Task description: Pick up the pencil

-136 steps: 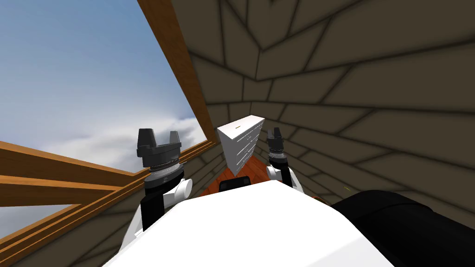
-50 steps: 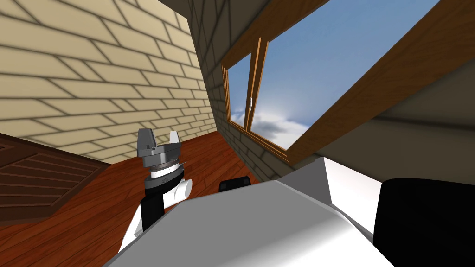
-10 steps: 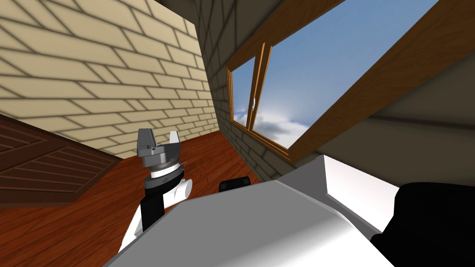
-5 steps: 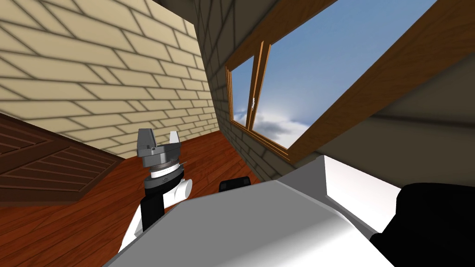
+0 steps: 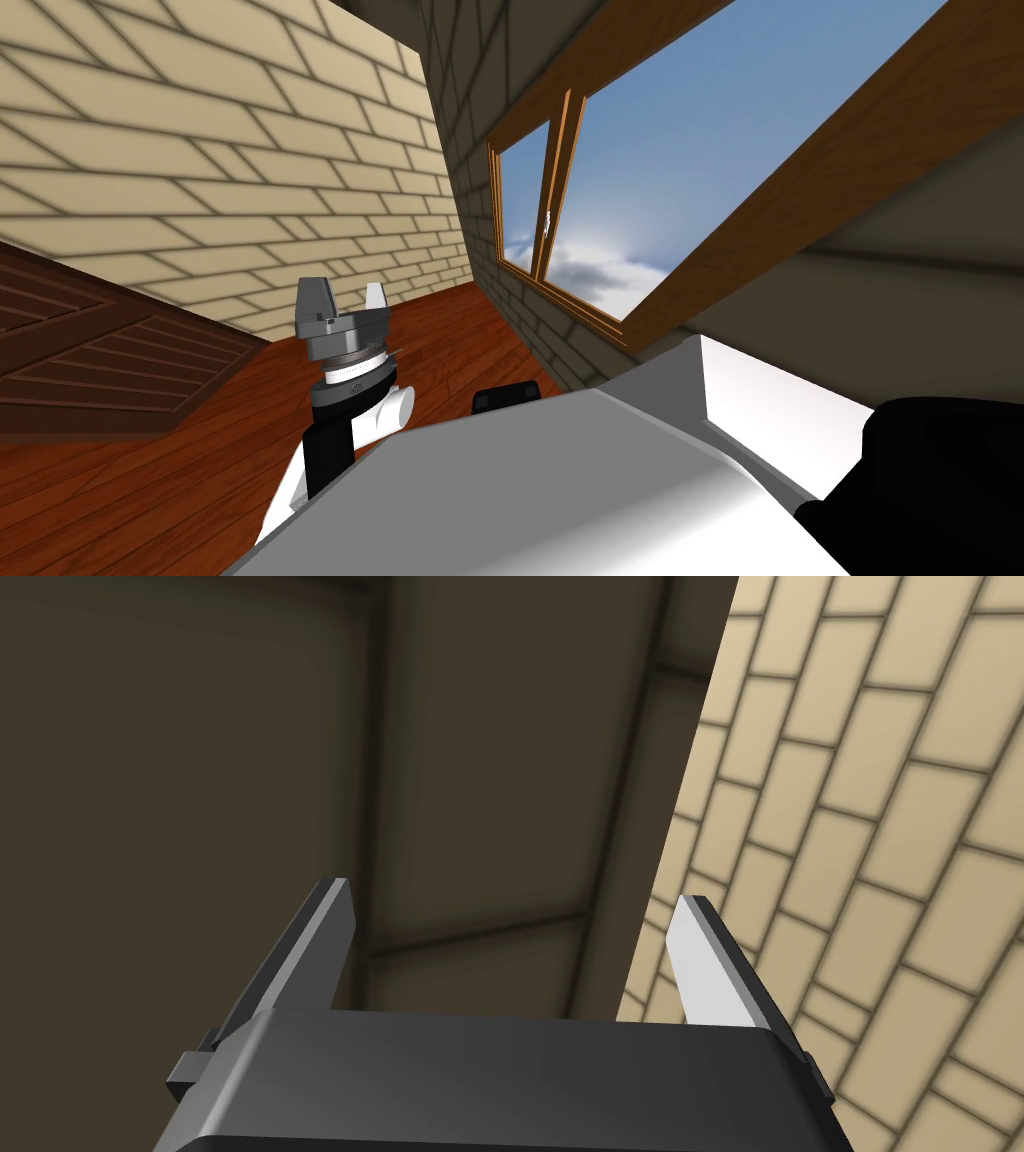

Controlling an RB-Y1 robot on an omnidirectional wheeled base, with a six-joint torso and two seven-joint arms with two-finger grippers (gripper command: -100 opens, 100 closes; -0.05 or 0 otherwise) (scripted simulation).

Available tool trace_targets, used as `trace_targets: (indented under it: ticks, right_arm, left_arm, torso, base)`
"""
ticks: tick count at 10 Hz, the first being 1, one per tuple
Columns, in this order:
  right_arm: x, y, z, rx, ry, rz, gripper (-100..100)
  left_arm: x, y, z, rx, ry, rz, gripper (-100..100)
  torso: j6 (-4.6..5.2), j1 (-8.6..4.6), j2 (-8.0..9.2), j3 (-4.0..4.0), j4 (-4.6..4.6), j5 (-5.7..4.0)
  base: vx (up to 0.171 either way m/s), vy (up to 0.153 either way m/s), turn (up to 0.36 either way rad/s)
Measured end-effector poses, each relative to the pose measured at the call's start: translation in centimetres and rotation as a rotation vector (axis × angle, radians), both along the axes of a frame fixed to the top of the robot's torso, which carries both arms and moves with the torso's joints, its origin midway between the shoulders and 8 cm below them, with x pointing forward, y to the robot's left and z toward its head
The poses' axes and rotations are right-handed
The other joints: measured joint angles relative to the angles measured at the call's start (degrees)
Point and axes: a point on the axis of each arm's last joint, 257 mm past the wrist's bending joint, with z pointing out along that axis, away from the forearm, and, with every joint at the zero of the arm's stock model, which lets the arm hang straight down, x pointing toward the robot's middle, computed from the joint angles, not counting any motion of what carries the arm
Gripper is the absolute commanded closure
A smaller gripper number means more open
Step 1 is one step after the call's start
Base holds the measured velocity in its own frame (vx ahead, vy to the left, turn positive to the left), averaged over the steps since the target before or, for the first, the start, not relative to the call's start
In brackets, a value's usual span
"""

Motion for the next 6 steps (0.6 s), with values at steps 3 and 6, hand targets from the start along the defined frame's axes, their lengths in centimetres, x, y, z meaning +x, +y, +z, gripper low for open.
trace_targets:
  ticks: [3, 6]
  right_arm:
    - [0.0, 0.0, 0.0, 0.000, 0.000, 0.000, 100]
    - [0.3, 0.4, 1.3, 0.003, 0.007, 0.004, 0]
  left_arm:
    - [0.0, 0.0, 0.0, 0.000, 0.000, 0.000, 0]
    - [0.0, 0.0, 0.0, 0.000, 0.000, 0.000, 0]
  torso:
    - [0.00, -0.01, -0.01, 0.00, 0.00, 0.00]
    - [0.00, -0.08, -0.02, -0.01, 0.00, -0.03]
  base:
    - [0.001, -0.007, -0.011]
    - [0.001, -0.018, -0.011]
